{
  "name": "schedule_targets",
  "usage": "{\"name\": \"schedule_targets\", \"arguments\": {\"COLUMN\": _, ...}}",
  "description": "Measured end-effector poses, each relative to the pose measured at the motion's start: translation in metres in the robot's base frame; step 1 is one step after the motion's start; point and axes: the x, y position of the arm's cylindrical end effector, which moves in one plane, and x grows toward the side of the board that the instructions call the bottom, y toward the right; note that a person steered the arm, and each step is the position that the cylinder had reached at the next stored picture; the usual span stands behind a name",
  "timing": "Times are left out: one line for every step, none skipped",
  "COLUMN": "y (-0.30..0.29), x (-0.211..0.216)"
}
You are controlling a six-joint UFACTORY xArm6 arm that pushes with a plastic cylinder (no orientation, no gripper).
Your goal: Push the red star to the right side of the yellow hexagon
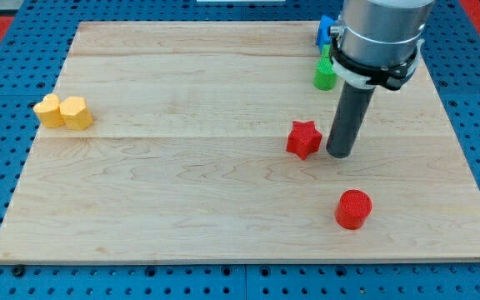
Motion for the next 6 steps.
{"name": "schedule_targets", "arguments": {"y": -0.052, "x": -0.007}}
{"name": "schedule_targets", "arguments": {"y": -0.118, "x": -0.028}}
{"name": "schedule_targets", "arguments": {"y": -0.123, "x": -0.027}}
{"name": "schedule_targets", "arguments": {"y": -0.083, "x": -0.027}}
{"name": "schedule_targets", "arguments": {"y": -0.038, "x": -0.033}}
{"name": "schedule_targets", "arguments": {"y": -0.016, "x": -0.058}}
